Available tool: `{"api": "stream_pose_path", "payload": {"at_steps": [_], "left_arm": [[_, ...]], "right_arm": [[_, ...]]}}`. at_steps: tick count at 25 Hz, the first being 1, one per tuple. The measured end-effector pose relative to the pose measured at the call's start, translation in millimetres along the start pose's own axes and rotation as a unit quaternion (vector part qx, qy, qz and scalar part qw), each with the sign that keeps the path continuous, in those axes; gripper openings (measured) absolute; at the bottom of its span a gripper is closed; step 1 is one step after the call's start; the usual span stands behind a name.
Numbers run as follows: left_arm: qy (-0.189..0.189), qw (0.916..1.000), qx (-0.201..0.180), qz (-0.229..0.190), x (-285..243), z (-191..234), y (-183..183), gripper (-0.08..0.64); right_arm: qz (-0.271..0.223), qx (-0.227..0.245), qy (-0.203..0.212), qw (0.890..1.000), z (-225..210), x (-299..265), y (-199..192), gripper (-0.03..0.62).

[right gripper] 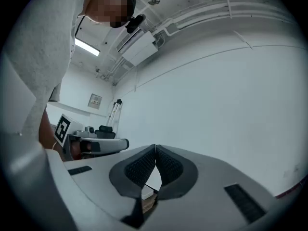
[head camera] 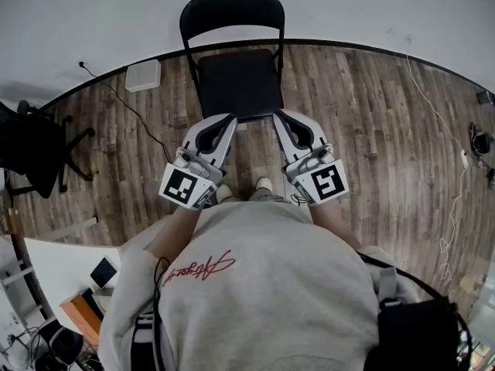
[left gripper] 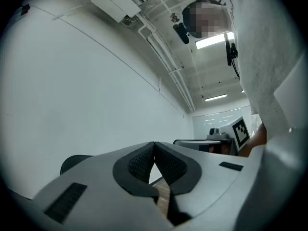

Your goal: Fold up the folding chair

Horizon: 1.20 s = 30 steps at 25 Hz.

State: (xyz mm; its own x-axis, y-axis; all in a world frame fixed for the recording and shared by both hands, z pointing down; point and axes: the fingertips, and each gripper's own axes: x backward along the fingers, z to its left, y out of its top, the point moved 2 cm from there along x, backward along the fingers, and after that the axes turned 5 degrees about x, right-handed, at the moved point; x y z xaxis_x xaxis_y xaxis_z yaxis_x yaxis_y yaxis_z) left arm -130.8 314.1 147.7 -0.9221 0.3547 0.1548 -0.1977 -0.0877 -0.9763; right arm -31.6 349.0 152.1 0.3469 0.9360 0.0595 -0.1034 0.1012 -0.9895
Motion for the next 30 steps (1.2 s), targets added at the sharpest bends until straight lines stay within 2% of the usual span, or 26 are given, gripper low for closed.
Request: {"api": "stream_pose_path", "payload": {"at_steps": [13,18,22,26,30], "left_arm": [[0.004,1.0000,0.008,0.000,5.4,-5.8,-0.7,0.017],[0.014,0.9998,0.017,0.001,2.3,-5.7,-4.3,0.017],[0.020,0.9997,0.017,-0.001,-9.2,-8.6,-5.5,0.017],[0.034,0.9993,0.011,-0.007,-24.4,-8.3,-5.9,0.018],[0.073,0.9973,0.006,-0.009,-25.6,-0.4,-9.5,0.018]], "right_arm": [[-0.018,0.002,-0.004,1.000,3.6,5.7,7.3,0.017],[-0.019,0.020,-0.027,0.999,-10.5,12.5,8.6,0.018],[-0.017,0.019,-0.023,0.999,-24.9,18.9,6.6,0.019],[-0.010,0.018,-0.023,1.000,-47.5,26.9,-1.4,0.020],[0.001,0.015,-0.018,1.000,-67.5,31.4,-16.0,0.025]]}}
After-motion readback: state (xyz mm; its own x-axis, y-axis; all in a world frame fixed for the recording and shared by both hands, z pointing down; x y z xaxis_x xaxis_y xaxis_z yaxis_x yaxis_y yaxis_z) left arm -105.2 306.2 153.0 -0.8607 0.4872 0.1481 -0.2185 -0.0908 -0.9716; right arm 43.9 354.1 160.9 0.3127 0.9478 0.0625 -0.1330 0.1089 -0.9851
